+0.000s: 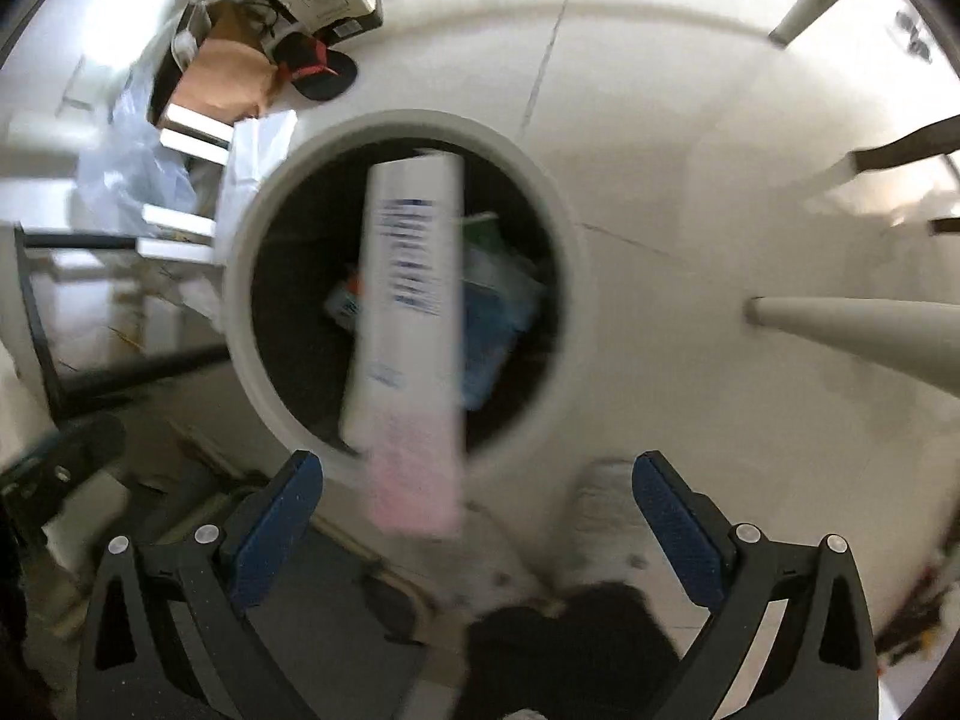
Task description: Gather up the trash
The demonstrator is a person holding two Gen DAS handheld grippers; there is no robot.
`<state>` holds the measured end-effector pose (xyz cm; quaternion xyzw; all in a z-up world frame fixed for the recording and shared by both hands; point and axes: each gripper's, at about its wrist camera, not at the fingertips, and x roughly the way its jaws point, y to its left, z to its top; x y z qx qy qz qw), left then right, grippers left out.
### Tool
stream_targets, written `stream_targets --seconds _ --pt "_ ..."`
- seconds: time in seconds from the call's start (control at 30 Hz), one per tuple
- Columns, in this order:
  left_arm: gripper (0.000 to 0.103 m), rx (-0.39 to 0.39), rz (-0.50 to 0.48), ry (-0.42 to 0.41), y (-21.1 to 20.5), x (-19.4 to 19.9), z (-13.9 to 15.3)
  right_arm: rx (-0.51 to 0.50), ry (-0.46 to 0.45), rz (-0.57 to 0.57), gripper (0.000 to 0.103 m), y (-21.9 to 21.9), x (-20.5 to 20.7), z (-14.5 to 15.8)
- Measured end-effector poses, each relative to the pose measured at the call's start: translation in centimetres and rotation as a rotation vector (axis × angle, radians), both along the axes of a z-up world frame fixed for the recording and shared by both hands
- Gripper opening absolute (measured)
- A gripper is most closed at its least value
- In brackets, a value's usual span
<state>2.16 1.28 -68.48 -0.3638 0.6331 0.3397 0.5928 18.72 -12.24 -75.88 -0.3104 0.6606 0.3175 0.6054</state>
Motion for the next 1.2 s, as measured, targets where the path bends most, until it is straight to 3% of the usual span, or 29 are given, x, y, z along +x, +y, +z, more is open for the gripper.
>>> stream_targets --seconds 0.17,0.3,0.67,1.0,1.2 --pt "0.092 0.016 -0.042 0.022 -3.1 0.0 4.7 -0.003 -0.052 -0.009 0.103 -2.8 -0.9 5.3" --pt "0.092 0.022 -0.069 0.031 -4.9 0.4 9.1 0.027 -0.061 -0.043 0.103 -4.8 -0.4 11.5" --pt "0.092 0.027 -0.086 -0.018 -8.8 1.8 26.2 0.119 -0.015 -0.035 0.103 -9.8 1.6 30.2" --pt "0.092 -0.017 -0.231 -0.189 -8.8 2.7 40.1 0.201 0.188 -0.115 0.103 -14.0 2.5 44.8" --pt "0.092 -0.062 -0.343 -0.314 -8.1 1.6 46.7 0.287 0.181 -0.154 0.103 -14.7 0.0 53.1"
